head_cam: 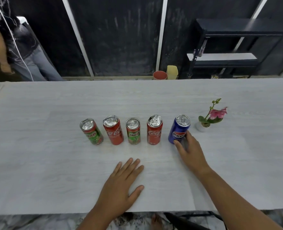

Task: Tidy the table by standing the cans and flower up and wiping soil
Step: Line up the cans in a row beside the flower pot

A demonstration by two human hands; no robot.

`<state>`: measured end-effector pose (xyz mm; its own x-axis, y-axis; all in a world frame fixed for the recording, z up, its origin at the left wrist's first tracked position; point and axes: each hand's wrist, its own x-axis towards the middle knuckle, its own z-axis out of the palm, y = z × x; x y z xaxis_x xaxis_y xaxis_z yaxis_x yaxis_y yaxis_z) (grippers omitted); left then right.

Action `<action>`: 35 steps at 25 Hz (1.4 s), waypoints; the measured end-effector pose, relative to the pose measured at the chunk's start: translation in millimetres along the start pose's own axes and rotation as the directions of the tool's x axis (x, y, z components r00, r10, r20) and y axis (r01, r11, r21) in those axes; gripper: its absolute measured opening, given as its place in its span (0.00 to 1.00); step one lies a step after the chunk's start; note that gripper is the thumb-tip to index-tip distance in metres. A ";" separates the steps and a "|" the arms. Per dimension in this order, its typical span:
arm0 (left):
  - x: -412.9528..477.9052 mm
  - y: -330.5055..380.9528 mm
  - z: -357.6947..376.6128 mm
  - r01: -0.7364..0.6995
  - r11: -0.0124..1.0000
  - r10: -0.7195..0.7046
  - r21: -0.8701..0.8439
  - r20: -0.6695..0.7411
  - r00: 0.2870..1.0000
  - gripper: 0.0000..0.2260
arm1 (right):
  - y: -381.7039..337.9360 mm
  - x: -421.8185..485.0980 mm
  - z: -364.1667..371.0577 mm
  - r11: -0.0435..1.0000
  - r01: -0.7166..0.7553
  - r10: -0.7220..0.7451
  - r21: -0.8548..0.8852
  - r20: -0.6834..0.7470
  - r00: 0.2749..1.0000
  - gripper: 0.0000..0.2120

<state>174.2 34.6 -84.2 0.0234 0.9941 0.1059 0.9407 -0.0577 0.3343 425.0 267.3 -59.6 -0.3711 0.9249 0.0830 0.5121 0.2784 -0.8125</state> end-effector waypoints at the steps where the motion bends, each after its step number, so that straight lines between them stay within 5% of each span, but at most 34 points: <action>1: -8.9 -7.4 -3.0 0.012 1.000 -0.013 -0.007 -0.003 1.000 0.29 | 0.4 0.6 0.5 1.000 0.015 -0.015 -0.008 -0.002 1.000 0.25; 7: -19.7 -14.2 -6.5 0.079 0.996 -0.079 -0.032 -0.029 0.996 0.27 | -4.3 -8.5 0.0 1.000 -0.013 0.013 0.014 -0.013 1.000 0.29; 12: -23.6 -15.3 -10.7 0.147 0.989 -0.148 -0.017 -0.034 0.988 0.26 | -12.4 -49.4 10.0 0.958 -0.245 0.278 0.149 -0.278 0.920 0.28; 17: -54.8 -33.1 -19.1 0.258 0.966 -0.257 0.030 -0.053 0.965 0.28 | -25.6 -113.5 44.0 0.954 -0.158 0.110 -0.253 -0.195 0.975 0.25; 23: -71.0 -42.4 -22.7 0.282 0.958 -0.278 0.049 -0.077 0.957 0.28 | -46.3 -151.4 83.2 0.742 0.000 0.026 -0.671 0.029 0.999 0.37; 29: -69.6 -46.3 -14.1 0.269 0.961 -0.261 0.064 -0.110 0.959 0.29 | -35.9 -118.9 48.8 0.896 -0.149 0.049 -0.419 -0.240 0.970 0.20; 35: -39.0 -24.6 -11.8 0.324 0.941 -0.311 0.091 -0.134 0.941 0.27 | 3.9 -32.0 -25.2 0.923 -0.371 0.308 -0.098 -0.388 0.869 0.24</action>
<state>146.1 -3.8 -85.5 -0.3161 0.9410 0.1211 0.9242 0.2766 0.2635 458.5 245.3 -50.9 0.1359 0.9896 0.0461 0.6866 -0.0605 -0.7246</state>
